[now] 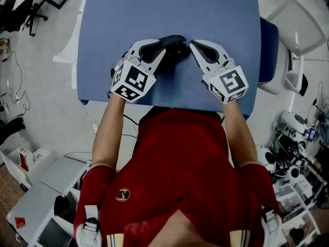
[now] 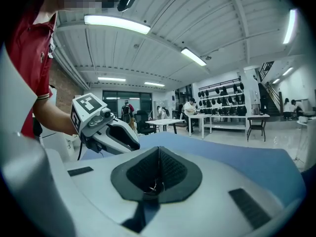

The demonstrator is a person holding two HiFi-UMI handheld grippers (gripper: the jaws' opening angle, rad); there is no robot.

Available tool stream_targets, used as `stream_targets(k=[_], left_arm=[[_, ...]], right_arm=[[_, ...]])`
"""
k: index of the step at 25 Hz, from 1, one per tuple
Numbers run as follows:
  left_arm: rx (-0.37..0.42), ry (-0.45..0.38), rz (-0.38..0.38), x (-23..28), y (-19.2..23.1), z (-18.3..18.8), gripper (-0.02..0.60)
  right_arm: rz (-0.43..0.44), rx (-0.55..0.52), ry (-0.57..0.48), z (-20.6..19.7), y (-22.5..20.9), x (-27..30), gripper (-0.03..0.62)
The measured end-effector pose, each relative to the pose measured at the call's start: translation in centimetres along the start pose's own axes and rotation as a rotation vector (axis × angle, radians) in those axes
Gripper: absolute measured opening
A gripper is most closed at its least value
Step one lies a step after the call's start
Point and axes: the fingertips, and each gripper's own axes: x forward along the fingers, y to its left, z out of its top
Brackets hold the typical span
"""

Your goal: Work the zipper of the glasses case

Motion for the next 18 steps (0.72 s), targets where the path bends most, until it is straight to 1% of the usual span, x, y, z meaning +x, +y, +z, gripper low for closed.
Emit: stream_targets(k=[5, 8, 9, 12, 15, 18], left_arm=[[0.005, 0.002, -0.008, -0.2, -1.5, 0.1, 0.066], [0.002, 0.004, -0.009, -0.2, -2.0, 0.0, 0.066], [0.001, 0.006, -0.010, -0.3, -2.2, -0.1, 0.066], [-0.002, 0.010, -0.015, -0.3, -2.8, -0.2, 0.066], [-0.004, 0.014, -0.021, -0.3, -3.2, -0.3, 0.066], [-0.004, 0.021, -0.028, -0.4, -3.6, -0.4, 0.066]], right_arm=[[0.103, -0.047, 0.025, -0.3, -0.1, 0.9, 0.003], [0.190, -0.082, 0.050, -0.5, 0.1, 1.7, 0.075], [0.227, -0.093, 0.060, -0.6, 0.4, 1.9, 0.089], [0.338, -0.118, 0.091, -1.3, 1.6, 2.3, 0.118], [0.425, -0.139, 0.130, -1.9, 2.4, 2.9, 0.147], [0.503, -0.183, 0.191, -2.8, 3.4, 3.4, 0.161]])
